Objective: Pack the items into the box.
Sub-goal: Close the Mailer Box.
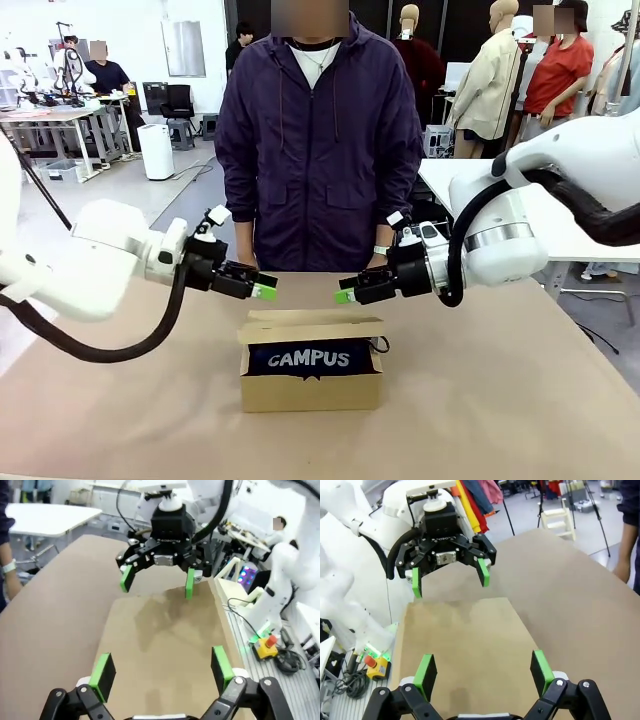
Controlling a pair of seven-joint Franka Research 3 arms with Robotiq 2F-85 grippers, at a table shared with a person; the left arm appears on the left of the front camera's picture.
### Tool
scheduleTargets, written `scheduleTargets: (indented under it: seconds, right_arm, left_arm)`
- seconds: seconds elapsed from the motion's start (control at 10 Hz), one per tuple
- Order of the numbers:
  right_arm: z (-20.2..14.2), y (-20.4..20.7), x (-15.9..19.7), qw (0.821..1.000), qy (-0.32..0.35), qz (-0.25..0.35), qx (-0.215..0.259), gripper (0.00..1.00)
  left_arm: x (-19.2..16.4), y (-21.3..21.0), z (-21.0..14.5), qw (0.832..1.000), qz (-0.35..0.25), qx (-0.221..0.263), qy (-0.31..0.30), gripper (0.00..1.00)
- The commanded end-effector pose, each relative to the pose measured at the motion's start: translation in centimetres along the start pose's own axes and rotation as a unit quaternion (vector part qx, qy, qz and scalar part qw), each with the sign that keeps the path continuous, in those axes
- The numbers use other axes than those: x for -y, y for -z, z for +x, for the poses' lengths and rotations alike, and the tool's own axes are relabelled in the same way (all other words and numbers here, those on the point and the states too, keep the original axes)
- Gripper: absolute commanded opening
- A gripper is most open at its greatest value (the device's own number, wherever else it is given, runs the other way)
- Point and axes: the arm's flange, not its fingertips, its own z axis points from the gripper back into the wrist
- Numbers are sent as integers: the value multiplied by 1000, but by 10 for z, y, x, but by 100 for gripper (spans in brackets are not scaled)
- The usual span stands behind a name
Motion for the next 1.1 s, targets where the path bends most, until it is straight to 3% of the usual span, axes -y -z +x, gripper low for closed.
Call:
scheduleTargets:
  seconds: [0.0,0.3,0.6,1.0]
  right_arm:
    - [-14,8,-16,997,-72,26,-1,100]
    - [-42,14,-43,990,-133,33,-26,100]
    - [-69,29,-42,990,-129,-1,-59,100]
    - [-85,41,-32,993,-97,15,-61,100]
  left_arm:
    - [19,14,-17,998,14,12,54,100]
    - [42,28,-42,996,2,15,87,100]
    - [46,44,-61,995,-30,-4,100,100]
    - [36,49,-81,997,-34,-30,66,100]
